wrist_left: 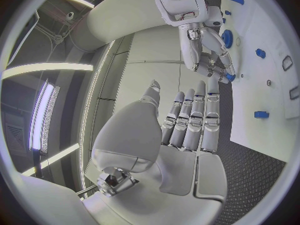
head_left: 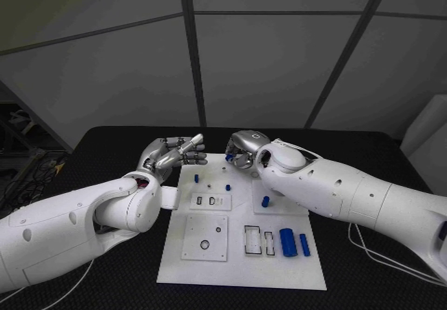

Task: Assemble the parts on the task board

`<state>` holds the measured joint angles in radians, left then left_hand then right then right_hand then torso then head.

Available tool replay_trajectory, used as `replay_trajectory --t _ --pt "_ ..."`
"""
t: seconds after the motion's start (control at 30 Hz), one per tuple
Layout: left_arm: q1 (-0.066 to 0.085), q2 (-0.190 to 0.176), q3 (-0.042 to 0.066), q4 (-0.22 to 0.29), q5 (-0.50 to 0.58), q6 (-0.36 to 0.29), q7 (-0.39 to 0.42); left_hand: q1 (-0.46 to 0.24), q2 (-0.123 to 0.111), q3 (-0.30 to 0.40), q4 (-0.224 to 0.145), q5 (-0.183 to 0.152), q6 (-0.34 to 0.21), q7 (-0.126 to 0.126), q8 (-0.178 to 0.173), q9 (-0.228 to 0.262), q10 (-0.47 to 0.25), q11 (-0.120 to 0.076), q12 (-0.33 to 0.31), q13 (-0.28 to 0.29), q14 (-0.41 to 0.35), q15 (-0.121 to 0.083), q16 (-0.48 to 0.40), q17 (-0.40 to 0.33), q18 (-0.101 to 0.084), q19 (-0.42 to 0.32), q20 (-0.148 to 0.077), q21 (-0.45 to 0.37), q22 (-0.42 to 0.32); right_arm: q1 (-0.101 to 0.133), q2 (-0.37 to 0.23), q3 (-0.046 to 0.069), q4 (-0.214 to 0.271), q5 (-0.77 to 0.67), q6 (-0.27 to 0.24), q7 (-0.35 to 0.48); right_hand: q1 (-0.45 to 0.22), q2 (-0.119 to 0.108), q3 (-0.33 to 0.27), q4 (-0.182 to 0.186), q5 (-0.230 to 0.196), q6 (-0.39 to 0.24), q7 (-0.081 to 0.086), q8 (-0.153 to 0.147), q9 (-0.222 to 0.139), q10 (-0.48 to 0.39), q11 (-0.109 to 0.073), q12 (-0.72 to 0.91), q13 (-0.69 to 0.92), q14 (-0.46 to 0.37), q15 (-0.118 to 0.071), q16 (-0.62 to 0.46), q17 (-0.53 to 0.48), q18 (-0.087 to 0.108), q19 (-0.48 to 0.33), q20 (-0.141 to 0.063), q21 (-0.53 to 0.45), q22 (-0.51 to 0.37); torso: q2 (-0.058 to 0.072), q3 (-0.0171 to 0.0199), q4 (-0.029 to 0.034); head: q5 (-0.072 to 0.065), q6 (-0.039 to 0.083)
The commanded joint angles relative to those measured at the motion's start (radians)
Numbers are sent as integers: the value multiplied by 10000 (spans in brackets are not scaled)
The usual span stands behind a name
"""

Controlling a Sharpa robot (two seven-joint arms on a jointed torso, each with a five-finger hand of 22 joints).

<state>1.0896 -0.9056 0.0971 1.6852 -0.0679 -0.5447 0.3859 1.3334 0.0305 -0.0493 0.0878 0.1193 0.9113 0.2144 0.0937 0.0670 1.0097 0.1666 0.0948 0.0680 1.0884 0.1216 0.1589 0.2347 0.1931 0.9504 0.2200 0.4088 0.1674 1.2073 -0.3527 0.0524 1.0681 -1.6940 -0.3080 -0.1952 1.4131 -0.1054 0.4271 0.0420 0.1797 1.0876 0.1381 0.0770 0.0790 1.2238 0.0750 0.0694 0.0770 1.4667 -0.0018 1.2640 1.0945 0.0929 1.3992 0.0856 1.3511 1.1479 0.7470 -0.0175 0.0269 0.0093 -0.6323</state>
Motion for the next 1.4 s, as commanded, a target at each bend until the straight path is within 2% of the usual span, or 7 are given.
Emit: replay_trajectory --t 0.03,0.57,0.77,1.0,1.17,1.3,1.4 --pt "21 15 10 14 -85 143 21 62 39 5 -45 -11 39 41 -41 -5 5 34 -51 -2 -62 -20 -25 17 -125 -46 13 -47 -13 16 58 -6 -65 -8 160 -8 -123 3 18 37 -66 -27 34 -44 -2 -37 2 -63 -2 360 -55 49 11 -133 36 43 42 11 7 -4 -2 20 -8" --pt "38 -26 10 13 -85 158 -29 56 46 -7 -49 -13 25 59 -62 -9 -13 47 -75 -6 -65 -14 -48 31 -125 -59 18 -52 -17 18 122 -8 -204 -4 135 29 -487 -416 -62 126 -427 -1115 165 -157 -140 -1380 265 -86 -131 244 174 -62 -291 -66 -199 268 -114 -305 2 -1 -19 25 -38" --pt "40 -64 10 13 -85 172 -30 56 46 -7 -49 -13 25 59 -62 -9 -13 47 -75 -6 -65 -14 -48 31 -125 -59 18 -52 -17 16 -297 -8 302 -3 -237 -3 -467 -454 -325 69 -576 -1467 100 -140 -125 -1936 361 -29 -120 204 247 -134 -461 -27 -307 357 -228 -511 -2 18 -36 24 -8" --pt "40 -161 9 -21 -85 367 -83 37 55 -23 -47 -14 30 27 -73 -8 1 41 -83 -3 -58 -12 -67 49 -123 -67 22 -54 -19 11 -1819 0 1725 429 -449 -129 -495 -324 -348 143 -402 -1075 155 -18 -46 -1122 198 344 -56 243 134 -52 -438 -57 -190 322 -115 -326 -37 45 -149 68 1" --pt "39 -198 9 -48 -85 437 -117 36 60 -28 -49 -14 36 9 -76 -7 12 31 -84 -1 -50 -16 -73 58 -121 -67 22 -53 -19 18 -2822 21 2465 1028 -135 -300 -859 -595 -623 377 66 -986 300 -20 -43 -19 119 780 161 339 55 264 -29 -139 21 254 135 110 -61 81 -231 116 8" --pt "38 -198 8 -84 -85 465 -135 36 60 -28 -49 -14 36 9 -76 -7 12 31 -84 -1 -50 -16 -73 58 -121 -67 22 -53 -19 29 -3314 42 2709 1253 327 -437 -1013 -772 -994 507 81 -975 145 5 -41 916 -104 1291 543 440 -126 669 546 -255 312 104 495 771 -64 107 -266 121 8" --pt "37 -174 7 -112 -85 481 -143 38 65 -29 -52 -12 40 0 -77 -6 18 26 -85 0 -44 -19 -75 64 -119 -66 22 -51 -19 34 -3452 48 2722 1331 609 -505 -1038 -838 -1367 600 31 -1026 13 0 -49 1428 -258 1850 1042 408 -272 668 494 -294 405 -52 621 985 -55 98 -230 90 9"
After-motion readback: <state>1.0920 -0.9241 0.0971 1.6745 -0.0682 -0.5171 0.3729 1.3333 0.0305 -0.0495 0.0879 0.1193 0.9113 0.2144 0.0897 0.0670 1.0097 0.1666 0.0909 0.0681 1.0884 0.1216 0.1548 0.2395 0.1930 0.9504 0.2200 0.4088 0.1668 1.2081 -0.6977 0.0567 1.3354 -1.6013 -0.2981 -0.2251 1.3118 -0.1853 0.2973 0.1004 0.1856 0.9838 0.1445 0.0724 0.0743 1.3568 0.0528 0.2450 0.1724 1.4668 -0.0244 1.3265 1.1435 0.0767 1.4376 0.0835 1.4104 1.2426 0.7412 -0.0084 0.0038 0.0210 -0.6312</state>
